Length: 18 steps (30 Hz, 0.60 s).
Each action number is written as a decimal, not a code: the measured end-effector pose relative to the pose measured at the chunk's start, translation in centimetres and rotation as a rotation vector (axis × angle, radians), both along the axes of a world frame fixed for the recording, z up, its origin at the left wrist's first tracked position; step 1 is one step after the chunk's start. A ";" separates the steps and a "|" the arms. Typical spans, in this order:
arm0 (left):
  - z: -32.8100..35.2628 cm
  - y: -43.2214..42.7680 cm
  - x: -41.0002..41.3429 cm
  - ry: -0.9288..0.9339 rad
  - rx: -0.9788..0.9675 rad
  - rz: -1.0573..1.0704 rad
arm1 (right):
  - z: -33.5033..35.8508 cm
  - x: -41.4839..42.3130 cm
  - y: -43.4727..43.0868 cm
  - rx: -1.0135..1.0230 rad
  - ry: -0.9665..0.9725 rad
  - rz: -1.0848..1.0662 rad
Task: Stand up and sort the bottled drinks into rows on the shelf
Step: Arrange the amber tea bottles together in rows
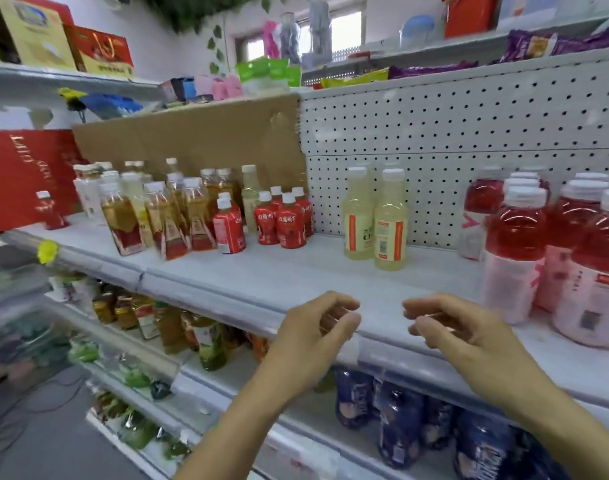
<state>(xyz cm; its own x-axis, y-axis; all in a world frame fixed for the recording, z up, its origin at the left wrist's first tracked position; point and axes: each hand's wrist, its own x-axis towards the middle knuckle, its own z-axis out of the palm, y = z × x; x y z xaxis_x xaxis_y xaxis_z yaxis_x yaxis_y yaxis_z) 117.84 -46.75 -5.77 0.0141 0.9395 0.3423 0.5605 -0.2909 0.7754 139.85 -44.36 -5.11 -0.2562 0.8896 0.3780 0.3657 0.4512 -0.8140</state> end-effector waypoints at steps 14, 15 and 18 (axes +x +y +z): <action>3.5 10.7 -25.1 0.025 -0.034 0.267 | 4.0 -22.6 12.7 0.135 -0.357 0.135; 3.8 11.5 -25.7 0.018 -0.047 0.273 | 4.3 -23.6 13.9 0.148 -0.399 0.140; 3.7 14.3 -27.2 -0.022 -0.064 0.290 | 5.3 -26.2 17.6 0.213 -0.502 0.124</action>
